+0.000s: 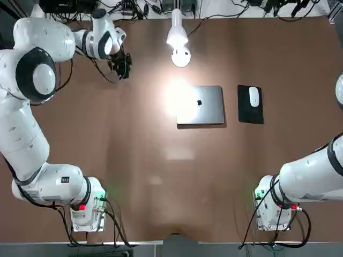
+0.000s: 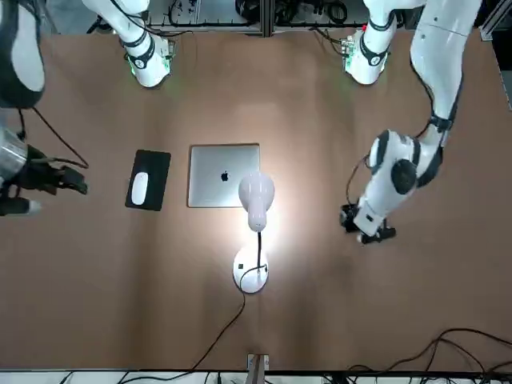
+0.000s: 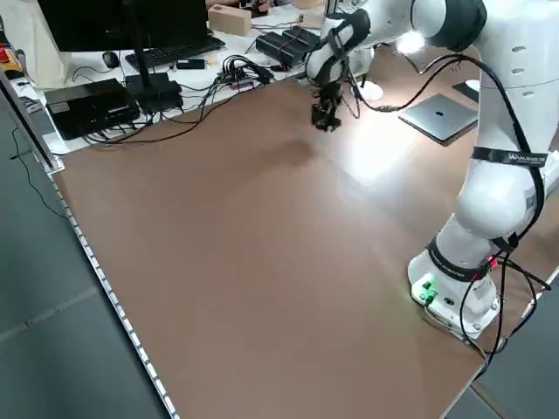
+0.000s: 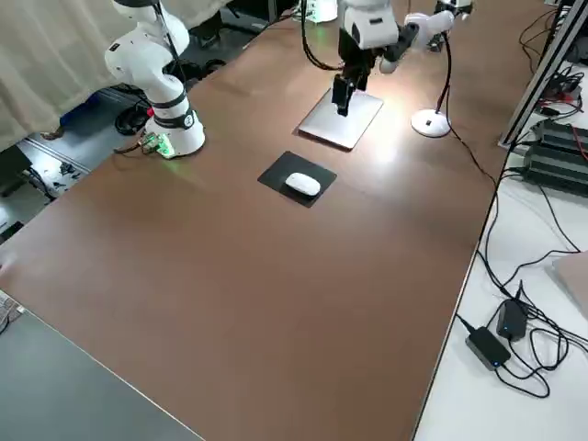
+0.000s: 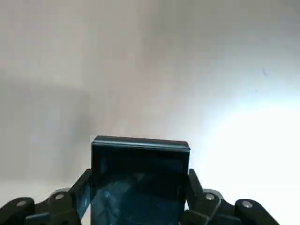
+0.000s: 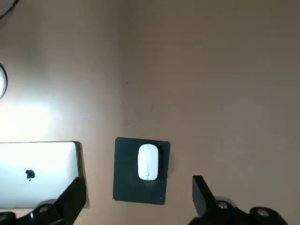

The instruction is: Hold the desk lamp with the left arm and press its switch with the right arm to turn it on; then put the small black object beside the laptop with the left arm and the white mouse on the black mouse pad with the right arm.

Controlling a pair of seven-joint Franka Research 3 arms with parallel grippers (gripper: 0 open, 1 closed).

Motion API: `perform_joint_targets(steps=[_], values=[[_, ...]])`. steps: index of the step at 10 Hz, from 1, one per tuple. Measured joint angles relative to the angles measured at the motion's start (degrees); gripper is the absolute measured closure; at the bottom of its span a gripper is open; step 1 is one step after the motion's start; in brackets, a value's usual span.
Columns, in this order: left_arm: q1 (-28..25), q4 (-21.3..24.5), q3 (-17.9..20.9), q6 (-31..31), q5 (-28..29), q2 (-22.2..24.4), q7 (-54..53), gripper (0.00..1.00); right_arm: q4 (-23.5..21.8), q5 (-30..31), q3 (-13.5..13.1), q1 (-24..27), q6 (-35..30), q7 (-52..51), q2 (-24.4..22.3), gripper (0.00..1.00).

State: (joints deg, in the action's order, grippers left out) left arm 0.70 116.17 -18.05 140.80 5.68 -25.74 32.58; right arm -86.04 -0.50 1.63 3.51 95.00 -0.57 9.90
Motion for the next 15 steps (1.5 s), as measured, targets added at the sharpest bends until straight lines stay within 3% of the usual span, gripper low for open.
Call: perform_joint_targets(steps=[3,6,10,12,15], values=[[6.5,5.6,-3.0,1.9,0.7,2.2,12.1,0.19,8.7,2.9,0.4,-0.1,-8.5,-3.8,-0.1,0.00],[14.5,6.6,-2.9,2.8,0.7,2.1,18.7,0.19,10.2,3.4,0.5,-0.2,-9.4,-4.5,-0.1,0.00],[19.3,7.3,-2.7,7.8,0.9,-1.0,19.4,0.19,11.7,3.6,0.5,-0.1,-9.2,-4.5,-0.6,0.00],[20.0,7.3,-2.6,8.5,4.0,-2.3,20.7,0.19,10.2,3.6,0.5,-0.1,-6.1,-4.5,-1.9,0.00],[19.9,6.9,-0.8,8.6,6.7,-2.6,21.6,0.19,2.9,3.6,0.5,-0.2,0.0,-4.6,-6.5,0.00]])
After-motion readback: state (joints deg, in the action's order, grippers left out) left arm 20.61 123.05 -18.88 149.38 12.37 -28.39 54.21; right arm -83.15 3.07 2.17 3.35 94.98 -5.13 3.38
